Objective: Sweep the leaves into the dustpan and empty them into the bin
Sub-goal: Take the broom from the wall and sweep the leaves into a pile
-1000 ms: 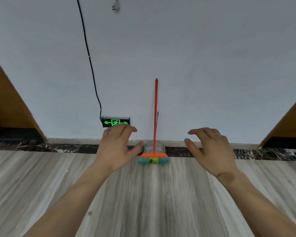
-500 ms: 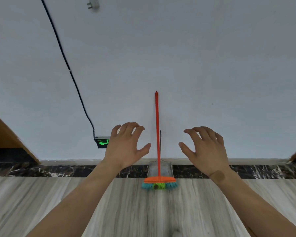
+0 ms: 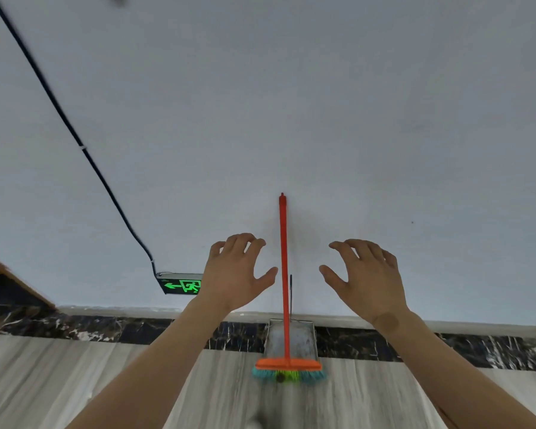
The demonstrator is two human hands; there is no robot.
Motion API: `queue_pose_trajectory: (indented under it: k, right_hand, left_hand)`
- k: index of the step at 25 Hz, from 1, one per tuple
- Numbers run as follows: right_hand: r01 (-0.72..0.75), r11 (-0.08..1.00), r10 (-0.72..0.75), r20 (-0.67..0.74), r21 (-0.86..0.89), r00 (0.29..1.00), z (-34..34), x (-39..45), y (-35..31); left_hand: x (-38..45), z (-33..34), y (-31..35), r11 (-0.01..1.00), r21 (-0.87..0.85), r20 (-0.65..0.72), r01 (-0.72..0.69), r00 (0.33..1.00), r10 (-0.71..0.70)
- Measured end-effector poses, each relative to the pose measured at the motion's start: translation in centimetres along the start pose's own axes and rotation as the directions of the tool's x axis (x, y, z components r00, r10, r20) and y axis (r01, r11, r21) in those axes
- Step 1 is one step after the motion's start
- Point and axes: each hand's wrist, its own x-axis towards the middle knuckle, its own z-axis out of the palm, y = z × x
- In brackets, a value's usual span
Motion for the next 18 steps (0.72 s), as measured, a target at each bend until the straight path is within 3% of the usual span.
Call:
queue_pose_trajectory:
  k: [5,8,12,15,18]
  right_hand:
    - [-0.073,0.994,0.065,0.108,0.079,0.992,4.8,8.5,-0.5]
    - [-0.213,0.956,0.165,0.23,0.203,0.959,7.5,13.2,-1.3]
    - [-0.471,0.744,0.22,0.492,0.474,0.842,12.1,18.6,-2.5]
    - [-0.527,0.753,0.199,0.627,0.395,0.753,15.3,21.2,-3.1]
    - [-0.603,0.726,0.228,0.711,0.331,0.665,18.0,23.1,-3.5]
  left_hand:
    - [8.3,6.3,-3.3,0.997,-0.069,0.083,0.029,0.996,-0.023]
    - [12.9,9.8,-4.6,0.966,-0.233,0.184,0.113,0.98,-0.07]
    - [18.7,14.1,-5.5,0.765,-0.501,0.505,0.404,0.855,-0.12]
    - [22.4,17.0,-5.7,0.607,-0.539,0.682,0.584,0.726,-0.092]
    - [24.5,19.4,-5.5,0.591,-0.521,0.746,0.616,0.665,-0.036]
